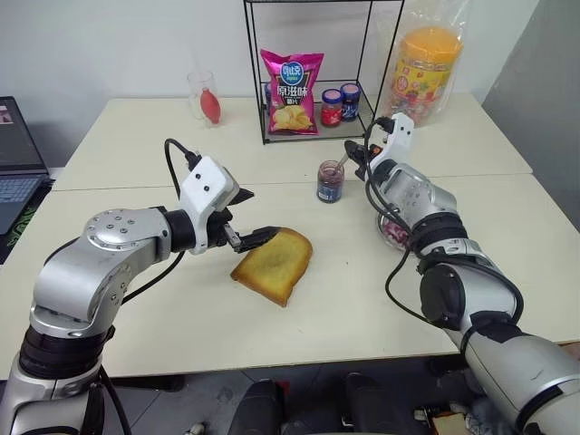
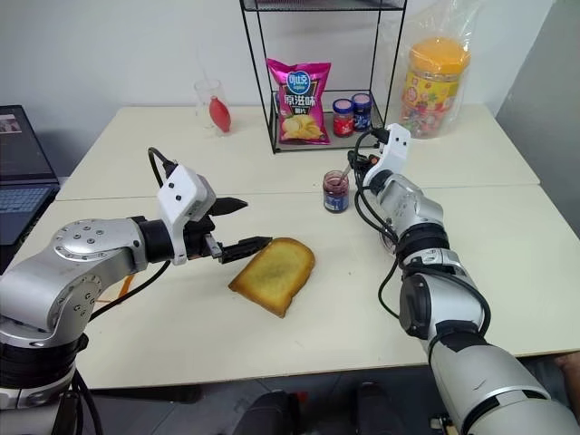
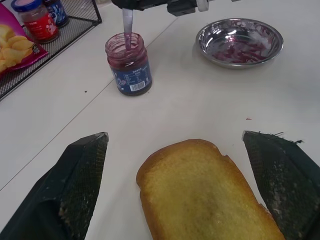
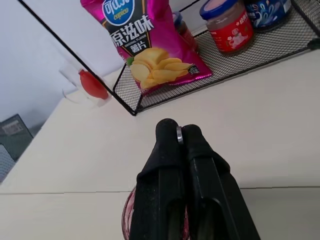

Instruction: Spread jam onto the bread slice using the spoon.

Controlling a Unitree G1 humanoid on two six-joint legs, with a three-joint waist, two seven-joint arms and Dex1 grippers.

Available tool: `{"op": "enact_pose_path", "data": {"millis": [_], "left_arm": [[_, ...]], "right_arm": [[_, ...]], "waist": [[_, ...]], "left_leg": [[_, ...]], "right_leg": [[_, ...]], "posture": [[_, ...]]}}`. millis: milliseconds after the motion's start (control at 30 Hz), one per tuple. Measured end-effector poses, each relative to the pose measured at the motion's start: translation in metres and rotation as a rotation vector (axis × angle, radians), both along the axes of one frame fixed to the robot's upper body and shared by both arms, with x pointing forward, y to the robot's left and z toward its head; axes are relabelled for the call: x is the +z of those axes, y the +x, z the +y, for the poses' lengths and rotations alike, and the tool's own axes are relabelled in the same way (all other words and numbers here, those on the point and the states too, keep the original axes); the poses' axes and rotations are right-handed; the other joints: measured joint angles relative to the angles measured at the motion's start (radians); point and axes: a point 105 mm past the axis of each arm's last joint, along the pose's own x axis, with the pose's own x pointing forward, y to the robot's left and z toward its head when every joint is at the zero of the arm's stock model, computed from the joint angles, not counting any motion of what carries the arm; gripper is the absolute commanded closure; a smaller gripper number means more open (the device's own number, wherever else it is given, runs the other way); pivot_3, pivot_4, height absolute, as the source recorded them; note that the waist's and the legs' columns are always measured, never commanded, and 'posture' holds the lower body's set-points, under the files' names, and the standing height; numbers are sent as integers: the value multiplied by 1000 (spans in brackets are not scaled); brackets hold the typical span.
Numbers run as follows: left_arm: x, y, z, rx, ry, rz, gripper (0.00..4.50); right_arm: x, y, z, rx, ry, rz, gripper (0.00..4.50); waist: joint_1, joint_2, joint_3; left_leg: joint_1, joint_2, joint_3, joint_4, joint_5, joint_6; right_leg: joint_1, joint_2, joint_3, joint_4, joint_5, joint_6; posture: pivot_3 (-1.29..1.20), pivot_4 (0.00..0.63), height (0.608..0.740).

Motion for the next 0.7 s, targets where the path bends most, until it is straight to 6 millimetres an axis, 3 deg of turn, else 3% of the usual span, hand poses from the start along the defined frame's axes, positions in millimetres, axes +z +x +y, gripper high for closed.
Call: {"op": "enact_pose_path", "data": {"millis": [700], "left_arm": [[-3,2,1,-3,12,0,0]], "right_arm": [[8,1,-5,-26,47,9,4474]], "waist": [[0,0,0]], "left_leg": [[0,0,0,0,0,0]], "right_leg": [[0,0,0,0,0,0]], "posture": [[0,150,740]]}}
